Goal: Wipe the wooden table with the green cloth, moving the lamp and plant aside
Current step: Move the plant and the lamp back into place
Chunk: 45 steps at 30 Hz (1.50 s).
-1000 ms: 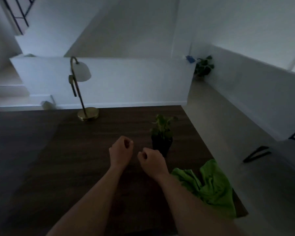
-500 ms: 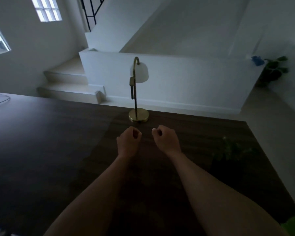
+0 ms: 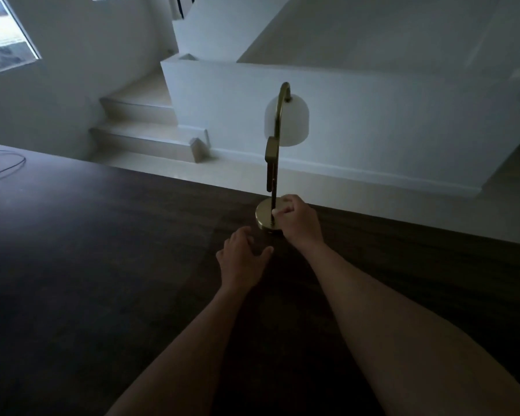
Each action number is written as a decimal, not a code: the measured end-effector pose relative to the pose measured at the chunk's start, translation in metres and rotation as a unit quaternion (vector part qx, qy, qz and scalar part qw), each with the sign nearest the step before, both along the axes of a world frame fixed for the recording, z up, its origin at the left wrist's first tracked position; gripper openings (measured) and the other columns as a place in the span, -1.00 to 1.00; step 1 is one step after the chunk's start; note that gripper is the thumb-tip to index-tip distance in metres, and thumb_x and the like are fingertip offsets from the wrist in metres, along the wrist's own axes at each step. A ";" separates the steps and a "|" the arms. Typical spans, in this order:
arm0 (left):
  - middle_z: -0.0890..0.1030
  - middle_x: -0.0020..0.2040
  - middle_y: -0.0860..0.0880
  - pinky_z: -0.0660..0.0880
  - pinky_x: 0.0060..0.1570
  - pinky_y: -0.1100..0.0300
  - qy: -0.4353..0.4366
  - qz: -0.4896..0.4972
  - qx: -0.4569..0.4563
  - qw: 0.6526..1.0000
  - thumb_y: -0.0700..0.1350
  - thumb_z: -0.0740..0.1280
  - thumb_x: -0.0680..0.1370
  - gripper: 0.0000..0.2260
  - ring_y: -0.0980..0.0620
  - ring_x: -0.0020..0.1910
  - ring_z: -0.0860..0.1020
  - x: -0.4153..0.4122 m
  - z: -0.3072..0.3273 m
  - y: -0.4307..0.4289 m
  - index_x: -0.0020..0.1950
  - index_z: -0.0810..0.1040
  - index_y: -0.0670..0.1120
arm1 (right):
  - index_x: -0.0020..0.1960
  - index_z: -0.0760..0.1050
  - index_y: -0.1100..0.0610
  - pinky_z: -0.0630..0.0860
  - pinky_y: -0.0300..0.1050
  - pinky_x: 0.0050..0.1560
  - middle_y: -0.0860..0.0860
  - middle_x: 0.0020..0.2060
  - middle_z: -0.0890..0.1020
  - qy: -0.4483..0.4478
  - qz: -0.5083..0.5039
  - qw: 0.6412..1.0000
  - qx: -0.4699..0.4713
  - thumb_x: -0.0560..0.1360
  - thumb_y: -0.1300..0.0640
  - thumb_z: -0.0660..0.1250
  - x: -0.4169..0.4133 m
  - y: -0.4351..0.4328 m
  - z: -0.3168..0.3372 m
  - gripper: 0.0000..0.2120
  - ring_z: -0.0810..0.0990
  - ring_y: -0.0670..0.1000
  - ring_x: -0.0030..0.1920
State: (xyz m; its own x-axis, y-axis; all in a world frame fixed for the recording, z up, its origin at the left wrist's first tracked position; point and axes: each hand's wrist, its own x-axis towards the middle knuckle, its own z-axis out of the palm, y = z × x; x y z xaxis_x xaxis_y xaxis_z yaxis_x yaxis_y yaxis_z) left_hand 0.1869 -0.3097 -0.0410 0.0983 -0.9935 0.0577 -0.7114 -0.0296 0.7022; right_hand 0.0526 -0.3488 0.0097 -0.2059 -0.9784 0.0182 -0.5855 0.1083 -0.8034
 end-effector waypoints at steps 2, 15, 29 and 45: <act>0.50 0.18 0.05 0.28 0.31 -0.03 -0.006 0.011 0.002 1.000 0.14 0.45 0.42 -0.39 0.04 0.22 0.44 -0.004 -0.004 -0.011 0.39 0.35 -0.01 | 0.25 0.45 0.05 0.46 -0.14 0.00 0.02 0.14 0.60 0.003 0.004 1.000 -0.001 0.52 0.01 0.33 0.000 -0.015 -0.001 -0.68 0.52 -0.05 0.01; 0.38 0.35 -0.13 0.24 0.32 -0.09 -0.123 0.029 0.018 0.992 0.29 0.39 0.39 -0.21 -0.12 0.33 0.32 -0.038 -0.021 -0.050 0.47 0.25 -0.08 | 0.08 0.53 0.10 0.26 -0.41 -0.29 0.00 0.01 0.62 0.089 0.034 0.994 -0.045 0.51 0.08 0.37 -0.005 -0.029 0.003 -0.82 0.50 -0.09 -0.09; 0.38 0.32 -0.12 0.24 0.24 -0.05 -0.113 0.004 0.001 0.994 0.37 0.32 0.39 -0.16 -0.08 0.26 0.37 -0.070 -0.006 0.005 0.50 0.22 -0.10 | 0.07 0.55 0.10 0.43 -0.24 -0.11 0.01 -0.01 0.66 0.121 -0.012 0.991 -0.050 0.49 0.10 0.40 -0.031 0.021 0.031 -0.83 0.53 -0.10 -0.10; 0.41 0.28 -0.08 0.22 0.33 -0.12 -0.096 -0.067 -0.012 0.993 0.32 0.39 0.36 -0.26 -0.07 0.27 0.37 -0.101 0.016 0.141 0.41 0.32 -0.03 | 0.12 0.53 0.11 0.41 -0.23 -0.06 0.01 0.03 0.62 0.138 -0.075 0.987 -0.012 0.49 0.12 0.39 -0.070 0.181 0.058 -0.78 0.53 -0.08 -0.04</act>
State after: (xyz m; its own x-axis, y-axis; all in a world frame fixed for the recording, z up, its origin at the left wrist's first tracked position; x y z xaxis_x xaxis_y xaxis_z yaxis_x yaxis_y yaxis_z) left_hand 0.0860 -0.1692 -0.0246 -0.0497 -0.9950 0.0870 -0.8281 0.0897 0.5534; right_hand -0.0175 -0.1678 0.0681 -0.3328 -0.9356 0.1176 -0.7617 0.1932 -0.6185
